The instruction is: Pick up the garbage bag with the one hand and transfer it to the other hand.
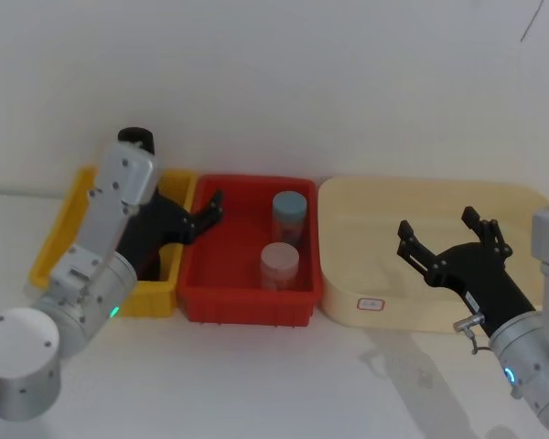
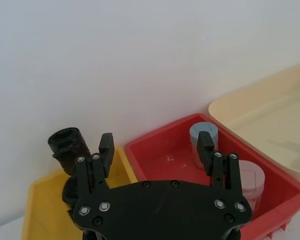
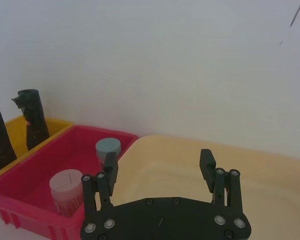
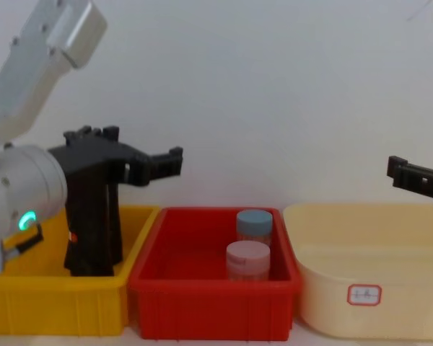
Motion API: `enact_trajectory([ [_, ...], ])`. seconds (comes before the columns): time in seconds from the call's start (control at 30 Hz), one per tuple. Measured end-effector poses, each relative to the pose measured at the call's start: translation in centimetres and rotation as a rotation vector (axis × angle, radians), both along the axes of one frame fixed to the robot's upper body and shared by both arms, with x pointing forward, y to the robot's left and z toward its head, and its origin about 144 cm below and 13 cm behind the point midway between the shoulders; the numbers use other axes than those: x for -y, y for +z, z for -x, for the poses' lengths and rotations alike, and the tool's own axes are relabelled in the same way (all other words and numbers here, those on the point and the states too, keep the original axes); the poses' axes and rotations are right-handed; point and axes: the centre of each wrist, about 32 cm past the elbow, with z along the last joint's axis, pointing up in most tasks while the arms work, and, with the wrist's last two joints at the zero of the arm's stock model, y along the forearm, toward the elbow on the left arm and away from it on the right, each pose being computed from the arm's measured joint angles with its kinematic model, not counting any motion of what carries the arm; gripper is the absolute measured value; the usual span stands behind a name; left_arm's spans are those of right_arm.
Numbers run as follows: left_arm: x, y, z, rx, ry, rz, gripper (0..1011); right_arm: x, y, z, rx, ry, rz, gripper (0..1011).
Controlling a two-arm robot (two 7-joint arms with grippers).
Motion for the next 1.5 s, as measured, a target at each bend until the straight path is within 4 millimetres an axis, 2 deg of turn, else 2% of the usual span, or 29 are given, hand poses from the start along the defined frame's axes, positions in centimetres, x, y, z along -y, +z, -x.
enact_trajectory([
  [0.13,-0.5,1.5,0.4,-0.026,0.01,0.007,1001,0.0,0.0,0.0,0.0,0.0,0.0,1000],
  [0.37,-2.8,4.2,1.7,-0.083,0.032,0.014,1001,0.0,0.0,0.0,0.0,0.0,0.0,999],
  [0.47,-4.5,5.3,2.5,-0.112,0.05,0.011,1001,0.0,0.0,0.0,0.0,0.0,0.0,1000],
  [0.77,-8.3,6.8,3.8,-0.159,0.093,0.002,1001,0.0,0.0,0.0,0.0,0.0,0.0,999],
  [1.13,-10.3,6.3,3.3,-0.186,0.11,0.014,1001,0.0,0.0,0.0,0.0,0.0,0.0,1000],
  [1.5,-10.5,4.3,1.5,-0.205,0.12,0.019,1001,0.0,0.0,0.0,0.0,0.0,0.0,999],
])
